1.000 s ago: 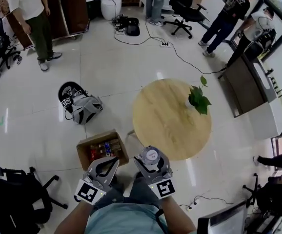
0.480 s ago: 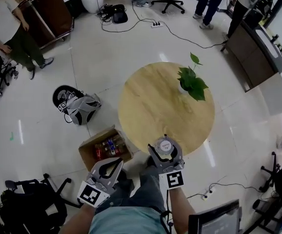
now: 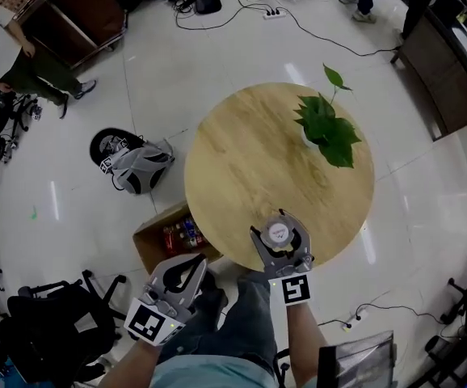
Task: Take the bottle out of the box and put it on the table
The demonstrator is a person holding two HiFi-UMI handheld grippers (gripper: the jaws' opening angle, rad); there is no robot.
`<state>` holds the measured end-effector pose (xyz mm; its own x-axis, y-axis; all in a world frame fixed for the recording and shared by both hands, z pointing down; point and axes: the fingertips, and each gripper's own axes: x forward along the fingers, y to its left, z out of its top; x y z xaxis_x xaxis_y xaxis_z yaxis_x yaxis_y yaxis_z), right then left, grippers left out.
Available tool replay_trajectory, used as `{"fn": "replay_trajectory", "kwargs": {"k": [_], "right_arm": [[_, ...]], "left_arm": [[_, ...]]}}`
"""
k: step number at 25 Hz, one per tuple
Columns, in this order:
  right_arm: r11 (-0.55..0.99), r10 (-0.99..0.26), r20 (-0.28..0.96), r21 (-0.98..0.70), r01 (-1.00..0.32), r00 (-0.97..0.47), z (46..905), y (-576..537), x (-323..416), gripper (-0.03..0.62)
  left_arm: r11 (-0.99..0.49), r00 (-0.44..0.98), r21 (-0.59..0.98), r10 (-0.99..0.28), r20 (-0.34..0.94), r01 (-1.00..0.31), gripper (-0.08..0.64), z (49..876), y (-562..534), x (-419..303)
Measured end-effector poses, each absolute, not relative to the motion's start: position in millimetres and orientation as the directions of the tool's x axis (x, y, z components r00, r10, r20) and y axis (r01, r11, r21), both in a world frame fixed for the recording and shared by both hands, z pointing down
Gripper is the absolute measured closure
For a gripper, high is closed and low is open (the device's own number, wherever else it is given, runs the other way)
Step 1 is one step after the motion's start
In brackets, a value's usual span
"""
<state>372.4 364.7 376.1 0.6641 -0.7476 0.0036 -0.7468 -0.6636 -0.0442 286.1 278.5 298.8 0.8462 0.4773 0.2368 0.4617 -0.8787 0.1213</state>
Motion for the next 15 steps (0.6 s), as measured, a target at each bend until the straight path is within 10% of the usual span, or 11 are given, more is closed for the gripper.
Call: {"fn": "replay_trajectory", "kwargs": {"k": [15], "right_arm": [[-0.613, -0.79, 0.019, -0.036, -0.789, 0.613, 423, 361, 394, 0.29]], "left_arm": [[-0.891, 0.831, 0.119, 0.453, 0.322, 0.439, 0.549, 329, 290, 294]]}}
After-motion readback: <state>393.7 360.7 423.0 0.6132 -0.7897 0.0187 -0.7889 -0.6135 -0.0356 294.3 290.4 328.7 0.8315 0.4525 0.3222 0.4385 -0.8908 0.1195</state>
